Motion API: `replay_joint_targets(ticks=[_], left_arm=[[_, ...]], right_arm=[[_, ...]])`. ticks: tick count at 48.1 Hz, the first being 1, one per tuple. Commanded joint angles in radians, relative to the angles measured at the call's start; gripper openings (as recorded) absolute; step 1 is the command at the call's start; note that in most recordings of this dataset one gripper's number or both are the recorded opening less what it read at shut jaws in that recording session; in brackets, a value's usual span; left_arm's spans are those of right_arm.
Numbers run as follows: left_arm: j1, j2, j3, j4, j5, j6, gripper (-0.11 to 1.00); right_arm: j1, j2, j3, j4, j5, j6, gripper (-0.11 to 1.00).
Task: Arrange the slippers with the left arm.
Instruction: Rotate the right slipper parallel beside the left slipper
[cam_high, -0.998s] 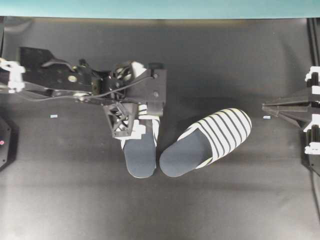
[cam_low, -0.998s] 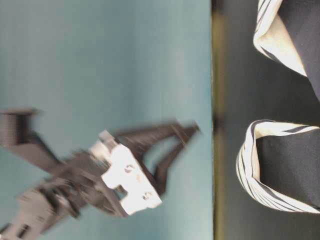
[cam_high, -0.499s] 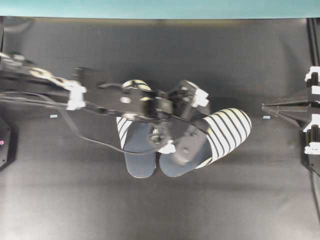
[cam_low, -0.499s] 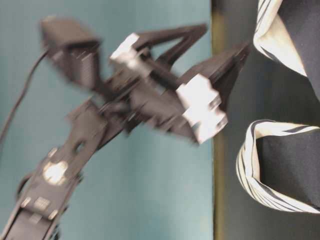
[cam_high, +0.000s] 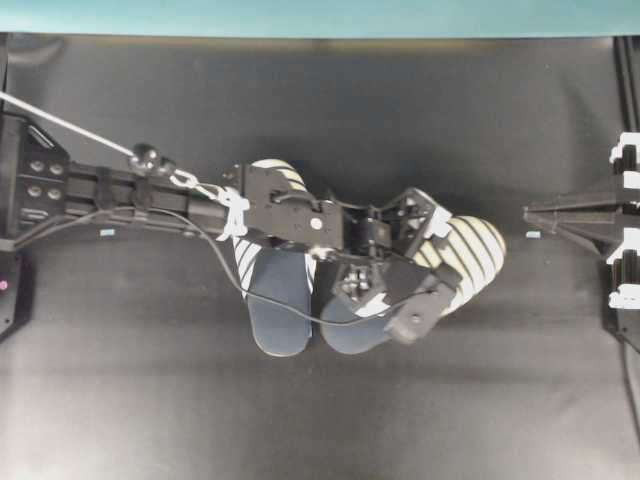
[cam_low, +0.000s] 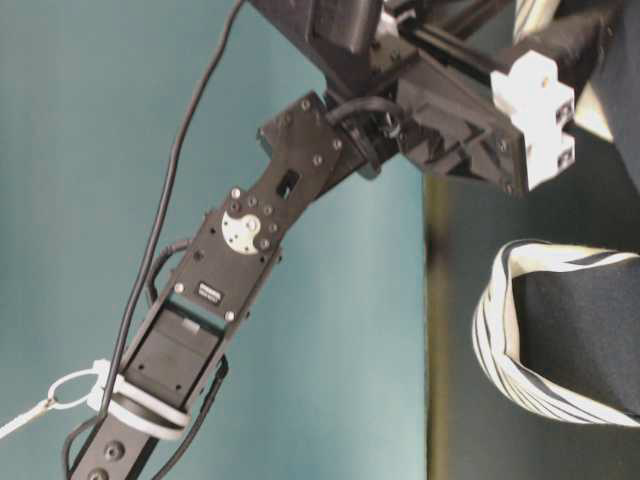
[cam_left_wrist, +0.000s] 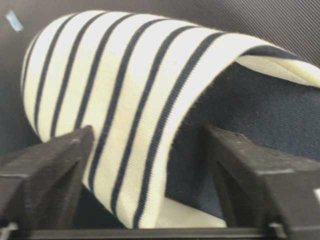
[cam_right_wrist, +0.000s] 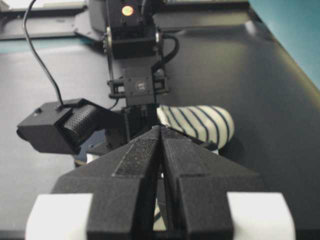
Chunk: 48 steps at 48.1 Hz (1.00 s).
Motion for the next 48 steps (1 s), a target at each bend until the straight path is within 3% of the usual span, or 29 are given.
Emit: replay_joint_targets(ticks=[1,11,14,24,32,41,48], left_arm=[[-0.002,-0.009,-0.023,-0.002,-0.003,-0.006,0.73],[-0.005,-0.054,-0.018,-0.002,0.026,-0.038,0.13],[-0.006,-0.077,-0.018,-0.002,0.054,-0.078,0.03],[0.003,-0.161,-0.026,-0.002,0.143,-0.216,0.01],[0.028,-0.224,-0.034,-0.002,0.239,-0.377,0.01],[0.087,-0.245,-0.034,0.002,0.325,-0.706,0.01],[0.092,-0.247,-0.031,0.002,0.364,-0.738,0.01]], right_arm=[[0.0,0.005,-0.006,0.003,-0.005,0.006,0.0],[0.002,0.005,-0.002,0.002,-0.005,0.006,0.0],[0.0,0.005,-0.002,0.002,-0.005,0.006,0.0],[0.0,0.005,-0.002,0.002,-0.005,0.006,0.0],[0.0,0.003,-0.002,0.002,-0.005,0.006,0.0],[0.0,0.0,-0.002,0.002,-0.003,0.006,0.0],[0.0,0.0,-0.002,0.002,-0.005,0.005,0.0]])
